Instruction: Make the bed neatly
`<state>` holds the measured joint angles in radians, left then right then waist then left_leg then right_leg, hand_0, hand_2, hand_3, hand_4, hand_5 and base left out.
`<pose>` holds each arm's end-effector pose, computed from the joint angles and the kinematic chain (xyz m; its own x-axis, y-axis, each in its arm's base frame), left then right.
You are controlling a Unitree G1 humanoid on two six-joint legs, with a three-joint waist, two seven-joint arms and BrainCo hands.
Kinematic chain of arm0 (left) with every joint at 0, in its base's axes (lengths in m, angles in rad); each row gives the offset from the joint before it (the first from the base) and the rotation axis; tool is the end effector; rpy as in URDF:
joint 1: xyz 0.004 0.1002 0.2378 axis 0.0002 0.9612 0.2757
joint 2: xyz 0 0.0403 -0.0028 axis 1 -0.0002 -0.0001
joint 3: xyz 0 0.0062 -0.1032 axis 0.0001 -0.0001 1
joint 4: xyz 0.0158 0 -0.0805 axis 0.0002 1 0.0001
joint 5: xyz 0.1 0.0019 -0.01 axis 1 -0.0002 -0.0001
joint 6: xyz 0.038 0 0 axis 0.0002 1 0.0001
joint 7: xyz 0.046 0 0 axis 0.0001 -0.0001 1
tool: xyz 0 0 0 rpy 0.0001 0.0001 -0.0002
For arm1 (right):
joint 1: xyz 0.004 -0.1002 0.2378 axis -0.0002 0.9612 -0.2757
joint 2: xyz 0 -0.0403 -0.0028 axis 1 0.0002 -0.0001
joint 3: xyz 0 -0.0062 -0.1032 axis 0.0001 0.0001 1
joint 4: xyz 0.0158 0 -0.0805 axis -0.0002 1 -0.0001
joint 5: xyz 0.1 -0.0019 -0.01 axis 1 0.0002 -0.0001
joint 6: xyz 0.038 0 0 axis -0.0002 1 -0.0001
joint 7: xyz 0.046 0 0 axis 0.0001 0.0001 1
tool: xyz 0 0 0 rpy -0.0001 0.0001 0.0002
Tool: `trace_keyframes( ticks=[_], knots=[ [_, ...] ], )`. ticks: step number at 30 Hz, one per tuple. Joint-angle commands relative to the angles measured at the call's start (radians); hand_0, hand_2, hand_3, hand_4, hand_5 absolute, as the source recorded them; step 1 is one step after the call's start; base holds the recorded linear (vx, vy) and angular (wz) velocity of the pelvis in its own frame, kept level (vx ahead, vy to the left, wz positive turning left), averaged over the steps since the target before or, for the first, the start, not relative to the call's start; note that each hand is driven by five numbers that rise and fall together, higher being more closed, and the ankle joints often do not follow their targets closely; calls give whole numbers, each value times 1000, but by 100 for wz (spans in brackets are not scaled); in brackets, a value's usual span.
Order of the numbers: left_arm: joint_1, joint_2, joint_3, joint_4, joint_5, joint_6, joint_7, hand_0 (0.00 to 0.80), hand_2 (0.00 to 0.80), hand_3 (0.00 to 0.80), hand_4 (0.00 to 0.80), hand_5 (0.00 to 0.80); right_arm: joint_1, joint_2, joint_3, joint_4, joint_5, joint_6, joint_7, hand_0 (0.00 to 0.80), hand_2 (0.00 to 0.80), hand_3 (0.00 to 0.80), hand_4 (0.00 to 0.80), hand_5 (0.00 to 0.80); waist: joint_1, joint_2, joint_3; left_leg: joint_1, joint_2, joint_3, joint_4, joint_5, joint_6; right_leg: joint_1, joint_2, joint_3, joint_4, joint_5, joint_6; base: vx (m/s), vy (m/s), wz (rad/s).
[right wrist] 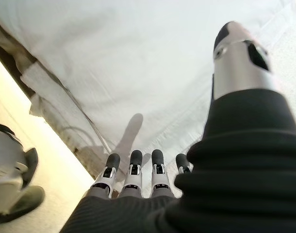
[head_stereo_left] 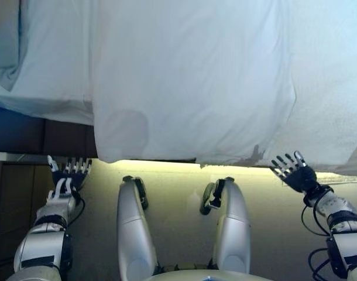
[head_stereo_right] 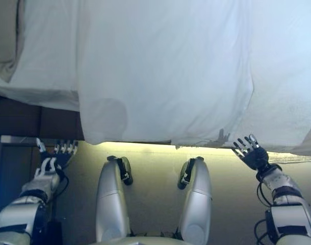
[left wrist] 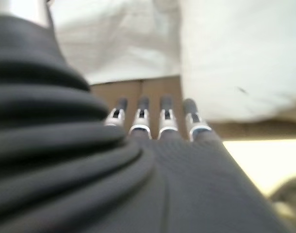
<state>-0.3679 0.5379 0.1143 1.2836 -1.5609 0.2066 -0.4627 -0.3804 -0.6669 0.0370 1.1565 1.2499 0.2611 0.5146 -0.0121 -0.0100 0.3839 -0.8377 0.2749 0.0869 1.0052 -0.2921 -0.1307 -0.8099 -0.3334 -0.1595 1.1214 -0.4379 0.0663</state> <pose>0.1889 0.3181 -0.0297 0.9035 0.1896 -0.3843 -0.4237 0.2609 -0.8674 0.2033 -0.3415 0.0024 0.9031 0.0167 -0.4292 0.3080 0.6714 0.6741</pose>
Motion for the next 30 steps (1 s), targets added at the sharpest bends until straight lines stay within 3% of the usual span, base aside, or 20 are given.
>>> trace_keyframes(
  ticks=[1,10,16,19,23,30],
  knots=[
    [71,-32,9,49,77,-28,-58,0,0,0,0,0,61,52,-59,31,-2,-54,12,0,0,0,0,0,1,15,-60,148,-12,36,-208,27,-1,106,6,29,-200,126,11,115,-64,11],
    [216,-121,83,65,353,-76,-85,0,0,0,0,0,206,193,-112,127,-196,-82,22,0,0,0,0,0,38,-2,-153,452,-54,96,-460,96,13,417,-3,-71,-449,184,27,160,-74,10],
    [304,-162,74,48,486,-143,-12,0,0,0,0,0,300,289,-95,138,-298,-101,-12,0,0,0,0,0,31,10,-235,664,-92,158,-724,219,31,630,68,-135,-736,288,33,147,-9,-8],
    [327,-190,36,57,590,-170,29,0,0,0,0,0,321,329,-78,171,-351,-104,-50,0,0,0,0,0,24,21,-278,766,-118,174,-873,280,34,737,104,-150,-891,340,41,169,26,-9],
    [324,-238,-28,88,679,-198,102,0,0,0,0,0,331,372,-83,233,-293,-82,-113,0,0,0,0,0,13,31,-321,852,-141,180,-1031,340,33,819,130,-155,-1041,419,59,98,35,-9],
    [308,-338,-147,117,799,-197,147,0,0,0,0,0,347,433,-69,294,-316,-80,-216,0,0,0,0,0,0,31,-360,898,-167,182,-1093,330,36,889,152,-163,-1186,497,74,49,9,-5]
  ],
)
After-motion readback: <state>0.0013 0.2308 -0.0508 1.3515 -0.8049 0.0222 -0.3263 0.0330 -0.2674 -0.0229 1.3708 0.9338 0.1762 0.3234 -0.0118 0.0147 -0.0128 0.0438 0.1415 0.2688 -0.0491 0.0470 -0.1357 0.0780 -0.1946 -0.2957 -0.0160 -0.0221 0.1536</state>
